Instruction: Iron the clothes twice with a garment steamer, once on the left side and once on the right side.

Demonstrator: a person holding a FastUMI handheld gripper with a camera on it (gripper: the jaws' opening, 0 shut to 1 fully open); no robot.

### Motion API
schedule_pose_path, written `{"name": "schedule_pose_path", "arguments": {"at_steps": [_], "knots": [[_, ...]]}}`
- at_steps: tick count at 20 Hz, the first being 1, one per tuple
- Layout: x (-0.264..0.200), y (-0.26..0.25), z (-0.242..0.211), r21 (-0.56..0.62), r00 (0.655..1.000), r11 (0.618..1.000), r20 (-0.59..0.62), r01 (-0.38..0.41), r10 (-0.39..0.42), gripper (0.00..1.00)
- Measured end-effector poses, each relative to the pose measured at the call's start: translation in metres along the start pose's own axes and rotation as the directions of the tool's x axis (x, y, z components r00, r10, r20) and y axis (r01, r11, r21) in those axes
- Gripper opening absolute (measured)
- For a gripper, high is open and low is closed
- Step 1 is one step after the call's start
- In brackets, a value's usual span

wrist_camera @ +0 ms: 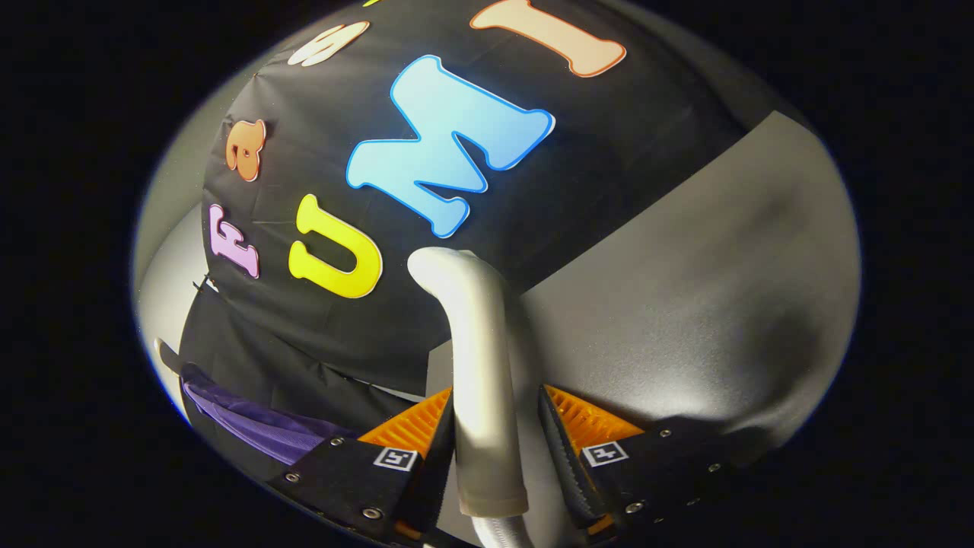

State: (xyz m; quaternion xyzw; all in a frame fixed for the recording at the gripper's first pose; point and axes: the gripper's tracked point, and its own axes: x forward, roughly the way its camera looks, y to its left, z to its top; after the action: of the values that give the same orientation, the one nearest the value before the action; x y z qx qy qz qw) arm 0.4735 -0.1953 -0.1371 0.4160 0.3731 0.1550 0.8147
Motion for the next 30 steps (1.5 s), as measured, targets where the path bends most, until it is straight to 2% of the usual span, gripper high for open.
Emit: {"name": "schedule_pose_path", "arguments": {"at_steps": [1,2,9,18,22,27,30], "knots": [[0.003,0.001,-0.001,0.019,1.0,1.0,-0.008,-0.005,0.006,0.54],[0.003,-0.001,-0.002,0.025,1.0,1.0,-0.013,-0.003,0.003,0.47],[-0.003,0.005,0.002,0.105,0.999,0.994,-0.028,-0.035,0.038,0.32],[-0.025,0.013,0.002,0.052,0.999,0.999,0.036,0.006,-0.008,0.32],[-0.042,0.024,-0.02,0.011,1.0,1.0,0.02,0.002,-0.002,0.32],[-0.07,0.054,-0.042,-0.014,0.997,1.0,0.079,-0.026,0.027,0.32],[-0.09,0.067,-0.067,-0.026,0.991,1.0,0.131,-0.005,0.008,0.32]]}}
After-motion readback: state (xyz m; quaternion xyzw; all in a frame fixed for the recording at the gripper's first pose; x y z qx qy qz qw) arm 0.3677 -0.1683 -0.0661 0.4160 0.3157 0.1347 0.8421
